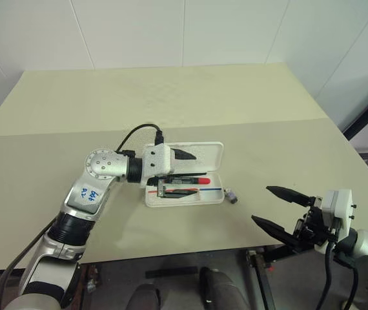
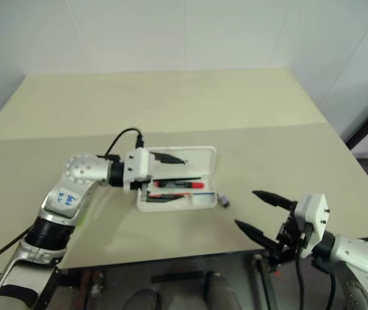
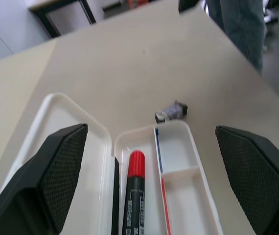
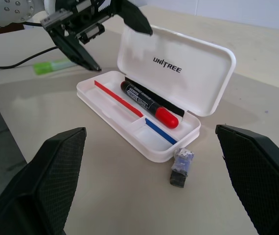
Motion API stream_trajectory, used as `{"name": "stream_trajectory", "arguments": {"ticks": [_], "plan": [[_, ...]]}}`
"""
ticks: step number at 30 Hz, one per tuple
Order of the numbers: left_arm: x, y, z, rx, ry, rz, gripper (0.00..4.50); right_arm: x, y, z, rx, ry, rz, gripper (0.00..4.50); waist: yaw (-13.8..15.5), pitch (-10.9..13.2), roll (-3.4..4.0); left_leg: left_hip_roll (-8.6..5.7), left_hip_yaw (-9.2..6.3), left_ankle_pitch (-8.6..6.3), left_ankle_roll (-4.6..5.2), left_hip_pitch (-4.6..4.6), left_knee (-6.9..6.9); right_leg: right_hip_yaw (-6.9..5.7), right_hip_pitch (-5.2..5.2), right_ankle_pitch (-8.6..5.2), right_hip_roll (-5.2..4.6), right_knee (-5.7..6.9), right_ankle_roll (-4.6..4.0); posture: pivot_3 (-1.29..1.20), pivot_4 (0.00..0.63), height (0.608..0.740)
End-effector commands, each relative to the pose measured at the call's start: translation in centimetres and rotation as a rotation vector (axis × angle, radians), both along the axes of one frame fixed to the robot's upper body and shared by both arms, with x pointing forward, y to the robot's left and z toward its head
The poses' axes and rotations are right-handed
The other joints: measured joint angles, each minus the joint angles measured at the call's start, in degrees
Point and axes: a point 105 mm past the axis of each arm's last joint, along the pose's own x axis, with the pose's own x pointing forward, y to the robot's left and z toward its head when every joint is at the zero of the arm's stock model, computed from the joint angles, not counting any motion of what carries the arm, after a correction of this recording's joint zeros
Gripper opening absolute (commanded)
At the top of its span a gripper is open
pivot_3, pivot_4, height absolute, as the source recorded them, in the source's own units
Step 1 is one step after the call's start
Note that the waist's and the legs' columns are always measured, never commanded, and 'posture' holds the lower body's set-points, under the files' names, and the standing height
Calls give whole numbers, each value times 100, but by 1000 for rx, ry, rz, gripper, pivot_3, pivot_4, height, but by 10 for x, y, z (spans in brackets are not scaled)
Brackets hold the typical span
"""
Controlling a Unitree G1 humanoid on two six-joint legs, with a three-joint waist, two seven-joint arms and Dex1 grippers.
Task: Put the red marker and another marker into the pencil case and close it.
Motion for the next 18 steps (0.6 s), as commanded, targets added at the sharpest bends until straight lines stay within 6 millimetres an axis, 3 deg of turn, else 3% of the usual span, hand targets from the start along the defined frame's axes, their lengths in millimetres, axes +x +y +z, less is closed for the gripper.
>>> {"name": "stream_trajectory", "arguments": {"ticks": [1,5,11,14,18], "plan": [[-13,7,28,-112,-53,23,4454,-5,8,9,8,-32,79,4500,-6,0,0,0,0,0,0,0,0,0,0,0,0,0,0,0,150,740],[-16,18,43,-189,-68,140,4454,-8,11,13,17,-37,132,4500,1,0,0,1,-1,-1,2,2,0,0,0,0,0,4,4,0,150,740],[-7,53,61,-272,-113,447,4454,-9,12,28,29,-68,217,4500,-5,0,0,0,-1,-1,2,3,4,0,2,0,0,4,5,0,150,740],[-2,71,57,-245,-100,570,4454,-7,10,33,24,-74,247,4500,-3,0,0,1,-2,-1,2,5,3,-2,1,0,1,7,5,0,150,740],[6,112,39,-229,-23,846,4454,1,4,50,37,-109,265,4500,-14,1,0,0,1,-1,2,6,3,1,1,-1,0,6,3,0,150,740]]}}
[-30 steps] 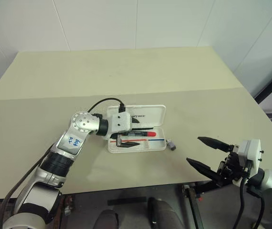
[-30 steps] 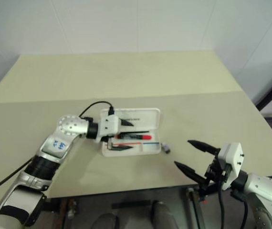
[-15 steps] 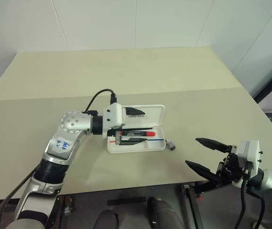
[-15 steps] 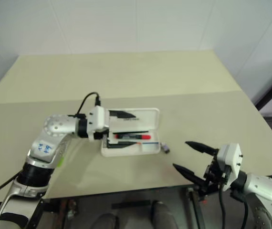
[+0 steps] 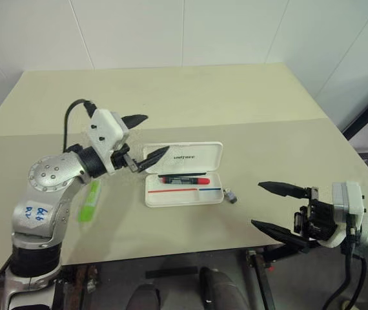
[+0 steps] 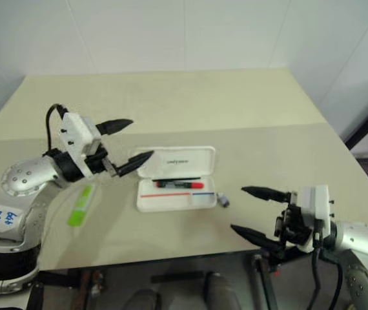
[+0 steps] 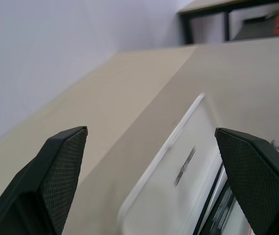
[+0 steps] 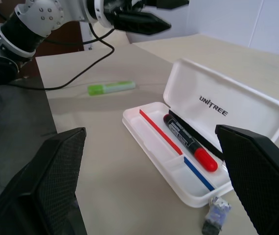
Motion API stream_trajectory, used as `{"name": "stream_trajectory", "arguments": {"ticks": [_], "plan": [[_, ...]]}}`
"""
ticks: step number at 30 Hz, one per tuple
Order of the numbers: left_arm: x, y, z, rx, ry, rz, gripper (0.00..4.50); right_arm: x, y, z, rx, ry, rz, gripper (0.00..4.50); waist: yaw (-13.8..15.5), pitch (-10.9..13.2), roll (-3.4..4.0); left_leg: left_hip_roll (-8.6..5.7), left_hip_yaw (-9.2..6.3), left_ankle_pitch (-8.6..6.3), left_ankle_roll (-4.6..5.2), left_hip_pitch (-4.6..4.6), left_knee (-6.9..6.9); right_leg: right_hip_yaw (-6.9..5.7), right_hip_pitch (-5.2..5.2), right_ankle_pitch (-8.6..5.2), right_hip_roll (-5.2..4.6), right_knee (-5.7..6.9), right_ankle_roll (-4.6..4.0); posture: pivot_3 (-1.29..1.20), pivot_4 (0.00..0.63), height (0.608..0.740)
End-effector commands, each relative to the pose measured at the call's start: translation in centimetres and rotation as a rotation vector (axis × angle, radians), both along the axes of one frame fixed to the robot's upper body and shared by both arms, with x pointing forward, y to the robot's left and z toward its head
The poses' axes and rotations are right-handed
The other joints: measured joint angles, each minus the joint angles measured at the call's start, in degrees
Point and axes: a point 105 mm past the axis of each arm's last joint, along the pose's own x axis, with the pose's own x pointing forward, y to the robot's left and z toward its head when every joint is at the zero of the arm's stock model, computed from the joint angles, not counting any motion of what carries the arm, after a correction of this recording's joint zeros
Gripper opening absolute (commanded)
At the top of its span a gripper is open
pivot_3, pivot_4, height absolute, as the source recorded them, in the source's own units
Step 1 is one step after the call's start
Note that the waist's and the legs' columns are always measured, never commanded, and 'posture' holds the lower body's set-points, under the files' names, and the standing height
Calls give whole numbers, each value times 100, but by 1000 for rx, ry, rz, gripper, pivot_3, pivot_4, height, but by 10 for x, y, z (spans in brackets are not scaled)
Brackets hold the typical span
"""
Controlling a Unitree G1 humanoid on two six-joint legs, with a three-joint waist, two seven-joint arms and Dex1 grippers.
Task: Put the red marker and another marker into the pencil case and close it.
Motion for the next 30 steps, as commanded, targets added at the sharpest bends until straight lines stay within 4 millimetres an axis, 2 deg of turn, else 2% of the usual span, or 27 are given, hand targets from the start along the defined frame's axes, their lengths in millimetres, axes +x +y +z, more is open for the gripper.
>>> {"name": "stream_trajectory", "arguments": {"ticks": [1,10,15,30], "plan": [[0,27,0,-14,6,187,4454,0,-6,17,21,-38,23,4500,12,1,-1,0,-2,0,0,1,0,-2,0,0,0,0,0,0,150,740],[-5,72,-39,46,155,552,4454,-2,-13,29,9,-31,85,4500,27,1,-2,-2,-15,-3,-1,1,-2,-11,-2,1,-4,-7,3,0,150,740],[-9,83,-48,21,176,673,4454,-2,-15,34,13,-19,110,4500,25,1,-2,-1,-16,-3,0,0,-2,-13,-2,0,-3,-3,2,0,150,740],[-27,104,-79,64,304,936,4454,0,-15,30,-22,32,125,4500,19,2,-3,-2,-13,-3,0,-1,-3,-11,-2,-1,-4,-4,-2,0,150,740]]}}
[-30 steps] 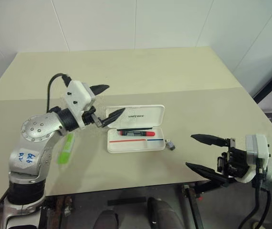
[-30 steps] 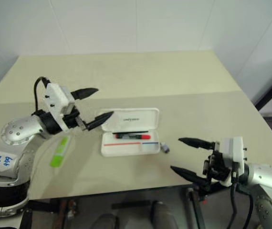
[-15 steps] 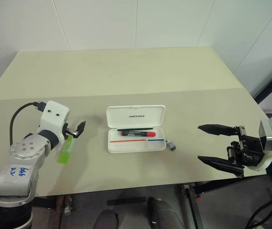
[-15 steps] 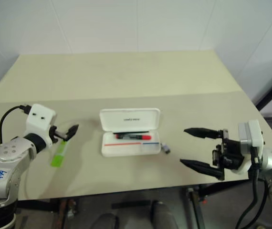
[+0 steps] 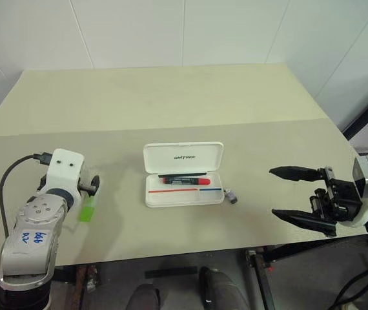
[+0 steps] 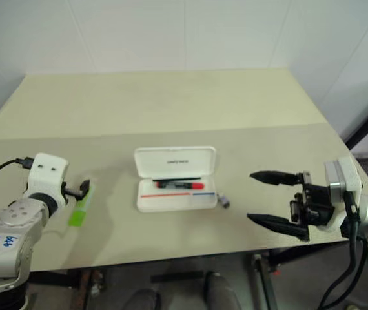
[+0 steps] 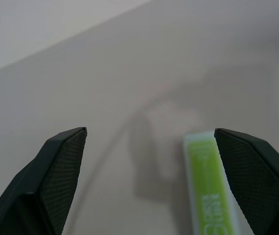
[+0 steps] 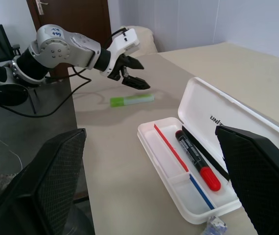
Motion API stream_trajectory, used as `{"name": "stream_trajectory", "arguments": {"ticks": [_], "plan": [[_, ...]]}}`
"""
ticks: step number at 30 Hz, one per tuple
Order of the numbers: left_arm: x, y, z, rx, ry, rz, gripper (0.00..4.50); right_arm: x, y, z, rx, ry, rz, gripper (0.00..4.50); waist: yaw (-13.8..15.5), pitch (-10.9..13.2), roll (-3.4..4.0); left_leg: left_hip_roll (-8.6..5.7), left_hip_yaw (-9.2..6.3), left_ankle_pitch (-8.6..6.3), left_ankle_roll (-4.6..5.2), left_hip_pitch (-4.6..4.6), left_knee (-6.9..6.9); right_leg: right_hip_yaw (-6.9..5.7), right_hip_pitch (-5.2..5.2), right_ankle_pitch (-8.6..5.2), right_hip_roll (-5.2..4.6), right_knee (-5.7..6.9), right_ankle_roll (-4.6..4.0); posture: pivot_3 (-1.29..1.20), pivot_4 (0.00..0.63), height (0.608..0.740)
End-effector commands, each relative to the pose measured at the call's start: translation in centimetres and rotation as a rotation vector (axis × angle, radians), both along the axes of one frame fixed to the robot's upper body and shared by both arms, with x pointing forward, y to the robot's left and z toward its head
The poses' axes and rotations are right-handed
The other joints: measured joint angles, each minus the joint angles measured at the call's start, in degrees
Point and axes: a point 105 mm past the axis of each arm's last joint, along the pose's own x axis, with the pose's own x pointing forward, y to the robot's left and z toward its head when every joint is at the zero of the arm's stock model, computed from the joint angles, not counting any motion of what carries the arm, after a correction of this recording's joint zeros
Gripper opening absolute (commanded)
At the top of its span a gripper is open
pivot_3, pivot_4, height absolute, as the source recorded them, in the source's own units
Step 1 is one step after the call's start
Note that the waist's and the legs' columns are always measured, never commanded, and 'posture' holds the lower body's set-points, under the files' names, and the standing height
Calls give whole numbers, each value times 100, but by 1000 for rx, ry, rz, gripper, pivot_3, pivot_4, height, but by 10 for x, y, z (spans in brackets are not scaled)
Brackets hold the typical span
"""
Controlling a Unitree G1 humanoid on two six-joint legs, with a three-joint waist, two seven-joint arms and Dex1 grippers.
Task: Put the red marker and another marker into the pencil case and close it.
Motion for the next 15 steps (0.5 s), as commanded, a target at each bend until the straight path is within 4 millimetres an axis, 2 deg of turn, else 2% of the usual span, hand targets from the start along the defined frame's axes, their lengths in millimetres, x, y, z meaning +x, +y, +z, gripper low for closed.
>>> {"name": "stream_trajectory", "arguments": {"ticks": [1,6,11,15], "plan": [[-7,1,3,26,-23,50,4454,-4,-2,5,-14,-16,7,4500,1,0,0,0,0,0,0,0,0,0,0,0,0,0,0,0,150,740],[-11,2,-9,3,10,94,4454,-7,-2,8,-17,-17,21,4500,6,0,0,-1,0,0,-1,-1,2,1,2,0,-1,-3,0,0,150,740],[-13,-2,-19,-16,41,100,4454,-14,17,17,8,-45,83,4500,4,0,0,-1,0,0,-1,-2,2,1,4,-5,-1,-2,-9,0,150,740],[-14,-7,-30,-33,75,99,4454,-20,29,11,-1,-35,118,4500,2,-1,1,-1,0,0,-1,1,2,1,8,-6,-1,-2,-10,0,150,740]]}}
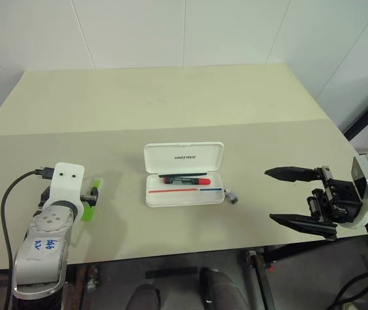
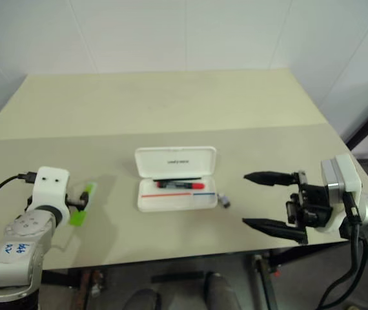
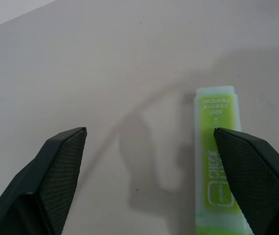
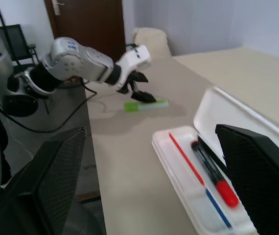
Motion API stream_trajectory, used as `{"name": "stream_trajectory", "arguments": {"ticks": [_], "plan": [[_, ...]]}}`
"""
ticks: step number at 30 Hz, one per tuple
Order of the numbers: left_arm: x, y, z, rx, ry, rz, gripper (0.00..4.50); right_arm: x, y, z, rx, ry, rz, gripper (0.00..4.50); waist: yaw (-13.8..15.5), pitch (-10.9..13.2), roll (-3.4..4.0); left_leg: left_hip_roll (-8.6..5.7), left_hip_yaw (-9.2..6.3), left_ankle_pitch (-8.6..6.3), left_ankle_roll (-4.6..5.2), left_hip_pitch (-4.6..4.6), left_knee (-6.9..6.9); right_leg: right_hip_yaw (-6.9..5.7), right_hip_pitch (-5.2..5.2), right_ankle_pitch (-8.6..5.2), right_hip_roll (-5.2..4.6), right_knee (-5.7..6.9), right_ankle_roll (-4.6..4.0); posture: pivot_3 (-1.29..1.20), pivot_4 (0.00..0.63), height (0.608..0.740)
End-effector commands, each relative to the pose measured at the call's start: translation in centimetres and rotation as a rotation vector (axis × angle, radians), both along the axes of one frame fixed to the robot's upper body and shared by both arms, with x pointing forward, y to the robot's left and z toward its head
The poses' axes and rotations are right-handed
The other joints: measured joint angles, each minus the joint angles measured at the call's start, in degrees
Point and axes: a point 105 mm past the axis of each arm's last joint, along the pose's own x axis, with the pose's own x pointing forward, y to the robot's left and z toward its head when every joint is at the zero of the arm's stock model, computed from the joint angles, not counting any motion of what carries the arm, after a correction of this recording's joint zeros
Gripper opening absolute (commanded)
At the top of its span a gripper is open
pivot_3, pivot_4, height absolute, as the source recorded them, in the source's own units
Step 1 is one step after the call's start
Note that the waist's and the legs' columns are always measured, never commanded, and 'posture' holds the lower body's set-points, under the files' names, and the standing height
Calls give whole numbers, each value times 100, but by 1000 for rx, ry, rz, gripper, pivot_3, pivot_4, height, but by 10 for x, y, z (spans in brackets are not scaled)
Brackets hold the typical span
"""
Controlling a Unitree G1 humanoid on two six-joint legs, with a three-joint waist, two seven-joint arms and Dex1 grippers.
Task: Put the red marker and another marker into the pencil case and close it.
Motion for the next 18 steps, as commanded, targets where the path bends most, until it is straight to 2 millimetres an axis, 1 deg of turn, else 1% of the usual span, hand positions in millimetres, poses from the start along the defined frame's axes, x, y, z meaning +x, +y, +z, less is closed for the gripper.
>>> {"name": "stream_trajectory", "arguments": {"ticks": [1,5,8,10,14,18], "plan": [[-3,-5,-10,-9,33,-1,4454,-6,8,1,-3,-17,28,4500,0,-1,1,0,0,0,0,0,1,1,1,-1,0,0,-1,0,150,740],[0,-12,-13,-24,35,-5,4454,-4,14,-9,-9,-7,34,4500,9,-2,1,-5,2,0,0,1,3,2,5,-3,-4,-3,-5,0,150,740],[3,-20,-18,-45,44,-14,4454,4,28,-17,-11,-8,31,4500,6,-3,4,-7,2,0,0,3,6,3,7,-7,-5,-3,-14,0,150,740],[4,-23,-19,-53,46,-15,4454,6,34,-23,-22,-10,36,4500,9,-6,8,-8,2,1,-1,2,9,3,8,-6,-7,-4,-17,0,150,740],[5,-28,-22,-59,51,-17,4454,12,42,-34,-39,0,30,4500,-1,-5,3,-10,0,2,-2,1,9,3,7,-4,-8,-3,-19,0,150,740],[6,-31,-22,-65,48,-18,4454,13,48,-43,-54,15,43,4500,6,-5,3,-10,-1,2,-2,2,9,3,7,-4,-8,-2,-19,0,150,740]]}}
